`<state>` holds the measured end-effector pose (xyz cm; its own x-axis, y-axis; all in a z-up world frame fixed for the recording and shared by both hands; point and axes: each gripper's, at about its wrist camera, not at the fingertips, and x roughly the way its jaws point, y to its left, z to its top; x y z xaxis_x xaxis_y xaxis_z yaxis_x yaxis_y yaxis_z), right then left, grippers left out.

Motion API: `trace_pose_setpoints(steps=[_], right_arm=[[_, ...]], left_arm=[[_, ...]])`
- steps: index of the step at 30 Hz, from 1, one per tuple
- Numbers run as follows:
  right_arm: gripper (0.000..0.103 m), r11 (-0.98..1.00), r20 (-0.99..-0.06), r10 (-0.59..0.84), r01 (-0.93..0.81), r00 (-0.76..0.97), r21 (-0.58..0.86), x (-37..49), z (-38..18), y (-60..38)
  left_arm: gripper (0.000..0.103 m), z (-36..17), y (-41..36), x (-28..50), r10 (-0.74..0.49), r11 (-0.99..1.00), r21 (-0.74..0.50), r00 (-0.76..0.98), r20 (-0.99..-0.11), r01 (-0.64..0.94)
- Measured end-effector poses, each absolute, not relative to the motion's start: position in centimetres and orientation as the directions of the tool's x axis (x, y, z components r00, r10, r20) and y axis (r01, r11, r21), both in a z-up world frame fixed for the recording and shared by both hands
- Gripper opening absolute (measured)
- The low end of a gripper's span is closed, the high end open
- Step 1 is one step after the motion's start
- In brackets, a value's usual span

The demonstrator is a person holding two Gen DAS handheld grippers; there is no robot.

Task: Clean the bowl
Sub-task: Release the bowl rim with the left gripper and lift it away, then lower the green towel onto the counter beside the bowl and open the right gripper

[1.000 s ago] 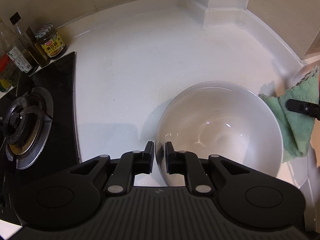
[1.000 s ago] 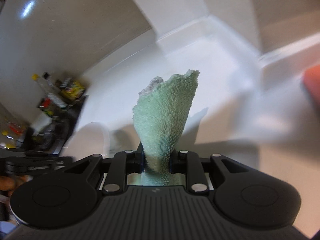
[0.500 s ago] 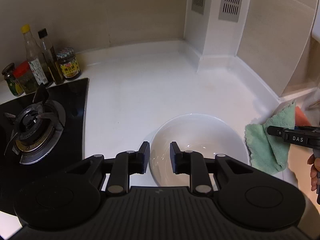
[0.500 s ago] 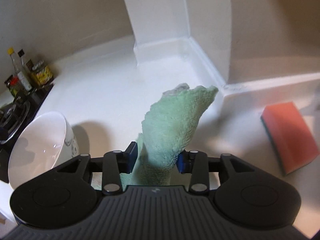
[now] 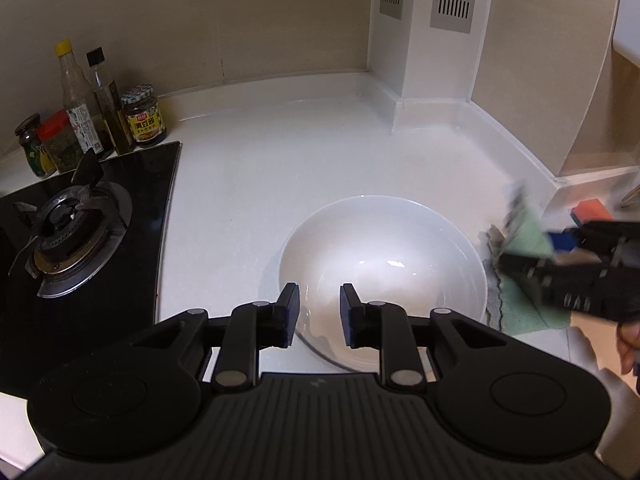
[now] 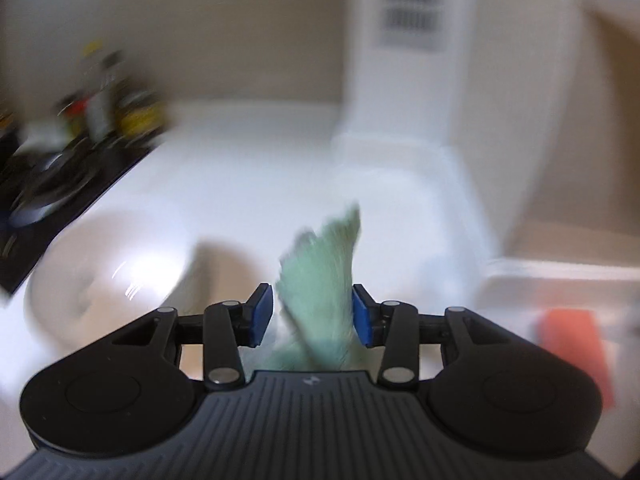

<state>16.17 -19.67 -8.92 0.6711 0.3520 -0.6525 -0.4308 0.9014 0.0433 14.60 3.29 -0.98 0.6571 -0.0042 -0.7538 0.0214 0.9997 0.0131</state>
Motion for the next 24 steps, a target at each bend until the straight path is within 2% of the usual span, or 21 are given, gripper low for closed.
trace_pose_setpoints(steps=[3, 5, 9, 11, 15, 18, 24], right_arm=[[0.037, 0.914, -0.646, 0.349, -0.4, 0.679, 0.073, 16.1, -9.1, -20.2], [0.037, 0.926, -0.616, 0.352, -0.359, 0.705, 0.119, 15.8, -7.9, -21.3], [0.037, 0.934, -0.54, 0.345, -0.335, 0.768, 0.121, 14.7, -5.5, -22.8], [0.038, 0.917, -0.544, 0.396, -0.353, 0.74, 0.186, 14.8, -5.9, -23.0], [0.037, 0.882, -0.649, 0.456, -0.407, 0.609, 0.238, 16.1, -9.5, -21.7], [0.037, 0.883, -0.631, 0.463, -0.382, 0.622, 0.271, 15.5, -9.1, -22.2], [0.037, 0.923, -0.603, 0.382, -0.321, 0.7, 0.213, 12.3, -5.9, -24.1]], left_arm=[[0.027, -0.9, 3.4, 14.5, 0.002, 1.0, 0.017, 0.659, -0.752, 0.016], [0.028, -0.7, 3.4, 14.4, 0.012, 1.0, 0.025, 0.666, -0.746, 0.011], [0.028, -0.3, 3.6, 14.0, 0.012, 1.0, 0.017, 0.681, -0.732, 0.0], [0.028, -0.3, 3.6, 13.7, 0.013, 1.0, 0.014, 0.682, -0.731, -0.004], [0.028, -0.3, 3.1, 12.8, 0.025, 0.999, 0.033, 0.68, -0.733, -0.001], [0.028, -0.3, 2.9, 11.8, 0.028, 0.999, 0.037, 0.686, -0.727, -0.001], [0.028, -0.1, 2.3, 10.5, -0.009, 1.0, 0.013, 0.701, -0.713, 0.026]])
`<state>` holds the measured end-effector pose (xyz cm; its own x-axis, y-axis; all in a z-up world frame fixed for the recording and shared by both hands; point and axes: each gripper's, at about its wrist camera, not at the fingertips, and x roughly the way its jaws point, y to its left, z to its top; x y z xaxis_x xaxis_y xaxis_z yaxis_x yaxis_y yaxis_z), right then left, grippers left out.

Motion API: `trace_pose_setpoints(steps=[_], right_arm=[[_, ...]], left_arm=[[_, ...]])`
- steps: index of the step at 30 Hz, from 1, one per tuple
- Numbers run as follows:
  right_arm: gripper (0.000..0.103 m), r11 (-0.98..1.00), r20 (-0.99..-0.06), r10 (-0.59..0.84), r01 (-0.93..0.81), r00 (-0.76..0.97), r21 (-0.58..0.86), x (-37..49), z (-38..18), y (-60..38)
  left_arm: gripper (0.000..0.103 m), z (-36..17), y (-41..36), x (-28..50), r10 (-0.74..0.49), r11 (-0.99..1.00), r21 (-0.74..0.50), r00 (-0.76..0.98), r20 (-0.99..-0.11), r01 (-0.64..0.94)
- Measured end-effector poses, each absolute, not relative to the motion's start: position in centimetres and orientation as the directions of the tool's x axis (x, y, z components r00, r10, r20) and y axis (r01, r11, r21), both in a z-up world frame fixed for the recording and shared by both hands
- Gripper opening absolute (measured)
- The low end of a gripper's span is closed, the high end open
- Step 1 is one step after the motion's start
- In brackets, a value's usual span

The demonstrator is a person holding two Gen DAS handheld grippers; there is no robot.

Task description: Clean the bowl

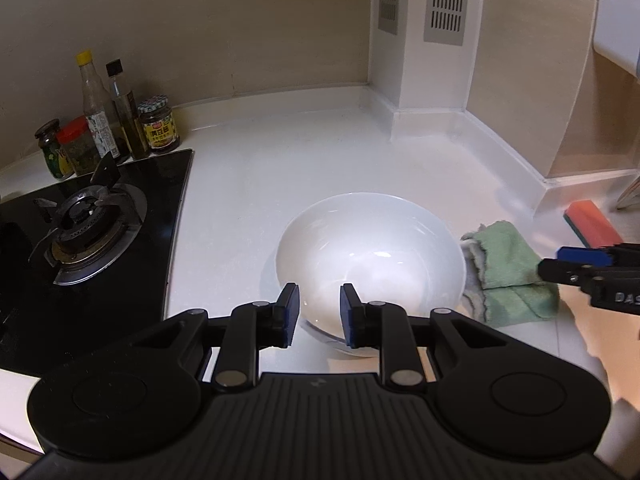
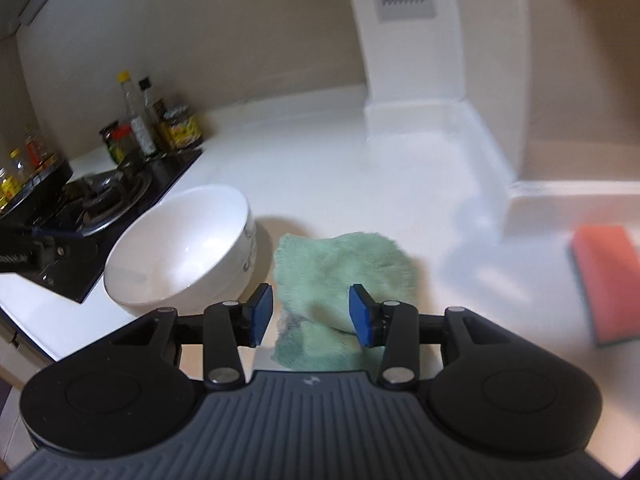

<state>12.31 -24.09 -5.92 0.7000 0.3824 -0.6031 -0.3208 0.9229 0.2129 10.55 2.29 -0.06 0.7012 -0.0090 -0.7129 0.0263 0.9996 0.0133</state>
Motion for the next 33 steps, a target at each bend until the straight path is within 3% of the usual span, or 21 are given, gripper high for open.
trace_pose_setpoints(steps=[5, 10, 19, 33], right_arm=[[0.037, 0.964, -0.587, 0.249, -0.257, 0.77, 0.072, 8.2, -3.5, -24.6], [0.037, 0.978, -0.578, 0.193, -0.201, 0.793, 0.051, 4.6, -2.6, -23.8], [0.037, 0.973, -0.554, 0.207, -0.227, 0.806, 0.033, -1.8, -1.3, -21.0], [0.037, 0.953, -0.511, 0.224, -0.295, 0.83, -0.061, -6.8, 1.5, -21.2]], left_arm=[[0.027, 0.2, 1.7, 8.5, -0.054, 0.998, -0.026, 0.719, -0.693, 0.05], [0.027, 0.5, 1.8, 4.8, -0.042, 0.999, -0.045, 0.751, -0.659, 0.017], [0.028, 0.9, 1.6, -1.8, -0.034, 0.992, -0.119, 0.781, -0.624, -0.052], [0.031, 2.1, -0.8, -4.6, -0.006, 0.986, -0.139, 0.814, -0.581, -0.093]])
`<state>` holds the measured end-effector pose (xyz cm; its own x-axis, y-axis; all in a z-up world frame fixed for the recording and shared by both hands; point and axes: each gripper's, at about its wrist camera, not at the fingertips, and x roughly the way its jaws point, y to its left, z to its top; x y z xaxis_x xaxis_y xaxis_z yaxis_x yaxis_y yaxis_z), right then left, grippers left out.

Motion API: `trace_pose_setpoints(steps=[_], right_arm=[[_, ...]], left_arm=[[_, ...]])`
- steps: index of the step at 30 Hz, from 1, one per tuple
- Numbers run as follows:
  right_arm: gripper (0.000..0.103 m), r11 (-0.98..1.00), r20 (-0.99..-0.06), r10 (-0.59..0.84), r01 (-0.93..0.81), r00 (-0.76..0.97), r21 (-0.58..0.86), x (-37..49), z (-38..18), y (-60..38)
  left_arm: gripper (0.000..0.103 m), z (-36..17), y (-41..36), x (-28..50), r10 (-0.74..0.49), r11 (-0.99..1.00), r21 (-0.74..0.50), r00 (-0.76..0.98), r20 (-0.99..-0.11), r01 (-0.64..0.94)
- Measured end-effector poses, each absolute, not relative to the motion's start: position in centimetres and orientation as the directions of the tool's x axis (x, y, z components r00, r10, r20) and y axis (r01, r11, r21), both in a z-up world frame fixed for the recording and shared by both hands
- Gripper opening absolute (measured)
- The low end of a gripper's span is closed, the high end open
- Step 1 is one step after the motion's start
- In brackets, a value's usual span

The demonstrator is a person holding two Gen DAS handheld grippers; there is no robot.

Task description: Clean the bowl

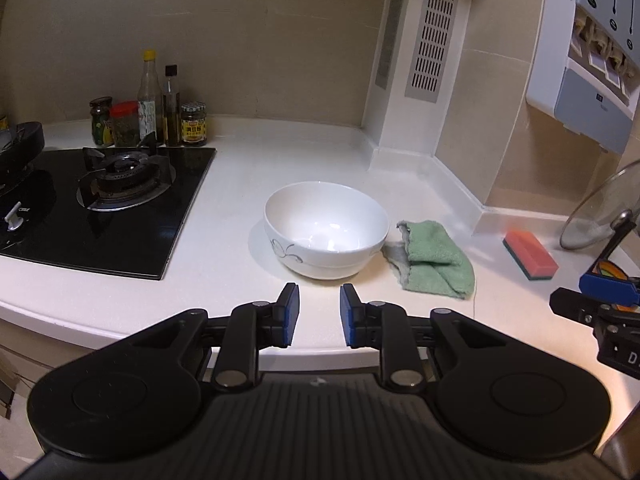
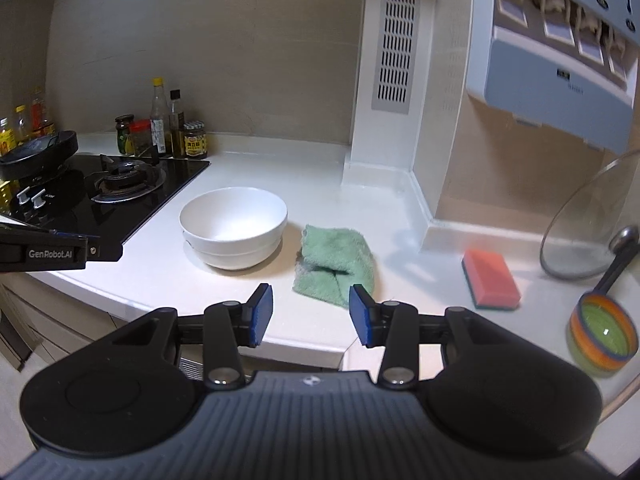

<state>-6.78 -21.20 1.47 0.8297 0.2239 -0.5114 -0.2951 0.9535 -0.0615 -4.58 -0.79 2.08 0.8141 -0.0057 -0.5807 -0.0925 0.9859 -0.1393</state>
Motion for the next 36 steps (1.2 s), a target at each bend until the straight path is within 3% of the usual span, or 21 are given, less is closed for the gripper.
trace_pose_setpoints(steps=[8, 13, 36], right_arm=[[0.037, 0.958, -0.478, 0.224, -0.283, 0.85, -0.055, -6.6, 2.1, -22.7], [0.037, 0.952, -0.49, 0.251, -0.305, 0.835, -0.033, -6.8, 1.5, -22.1], [0.037, 0.951, -0.508, 0.272, -0.31, 0.818, 0.009, -3.7, 0.4, -21.8]], left_arm=[[0.033, 3.4, -1.6, -4.6, -0.021, 0.991, -0.116, 0.793, -0.608, -0.063], [0.031, 3.6, -1.1, -5.1, -0.045, 0.988, -0.146, 0.795, -0.605, -0.055], [0.032, 2.0, -2.6, -2.7, -0.002, 0.996, -0.07, 0.748, -0.663, -0.059]])
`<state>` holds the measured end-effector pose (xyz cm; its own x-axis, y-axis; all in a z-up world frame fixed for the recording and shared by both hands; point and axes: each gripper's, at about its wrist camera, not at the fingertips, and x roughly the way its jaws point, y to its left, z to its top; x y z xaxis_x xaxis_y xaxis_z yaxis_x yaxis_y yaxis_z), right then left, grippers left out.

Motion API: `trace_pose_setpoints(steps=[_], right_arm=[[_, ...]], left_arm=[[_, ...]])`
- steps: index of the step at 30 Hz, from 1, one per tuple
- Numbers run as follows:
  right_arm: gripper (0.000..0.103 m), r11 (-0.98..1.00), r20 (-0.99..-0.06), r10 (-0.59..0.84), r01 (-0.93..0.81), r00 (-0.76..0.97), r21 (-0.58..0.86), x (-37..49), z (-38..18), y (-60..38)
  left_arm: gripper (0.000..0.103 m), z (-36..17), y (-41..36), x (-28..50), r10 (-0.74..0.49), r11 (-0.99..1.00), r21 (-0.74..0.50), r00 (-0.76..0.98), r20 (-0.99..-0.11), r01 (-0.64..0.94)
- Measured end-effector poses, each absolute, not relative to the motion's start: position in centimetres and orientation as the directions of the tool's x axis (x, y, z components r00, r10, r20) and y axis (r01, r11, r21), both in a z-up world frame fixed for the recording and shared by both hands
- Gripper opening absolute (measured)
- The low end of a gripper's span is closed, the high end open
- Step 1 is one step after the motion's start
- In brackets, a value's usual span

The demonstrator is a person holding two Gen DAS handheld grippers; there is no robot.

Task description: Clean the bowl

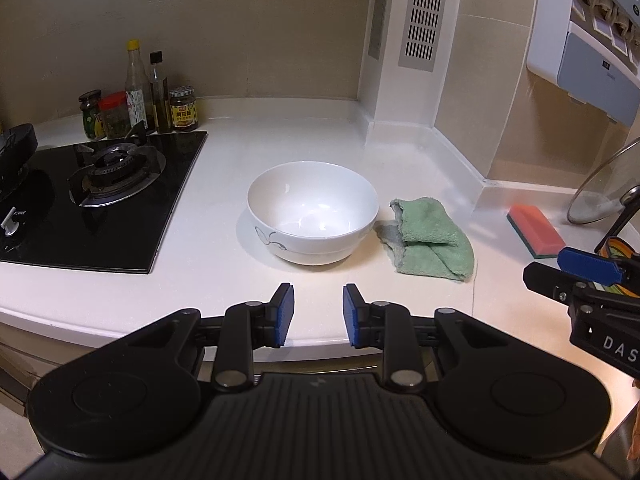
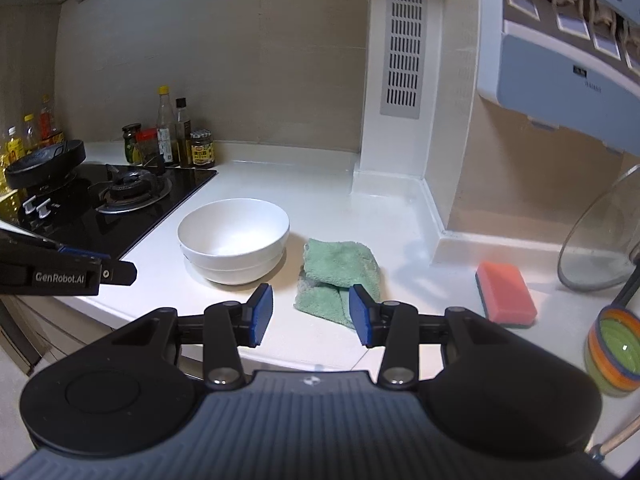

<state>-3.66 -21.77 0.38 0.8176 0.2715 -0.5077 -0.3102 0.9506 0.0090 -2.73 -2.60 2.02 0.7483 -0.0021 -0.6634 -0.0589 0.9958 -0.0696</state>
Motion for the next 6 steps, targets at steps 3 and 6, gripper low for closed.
trace_pose_setpoints(steps=[3, 6], right_arm=[[0.037, 0.949, -0.511, 0.274, -0.315, 0.815, 0.006, -3.61, 0.23, -21.83], [0.037, 0.951, -0.512, 0.271, -0.309, 0.815, 0.012, -3.54, 0.19, -22.02]], left_arm=[[0.033, 2.01, -2.87, -2.53, 0.003, 0.996, -0.065, 0.749, -0.663, -0.062], [0.033, 2.09, -3.07, -2.4, 0.005, 0.996, -0.061, 0.751, -0.661, -0.061]])
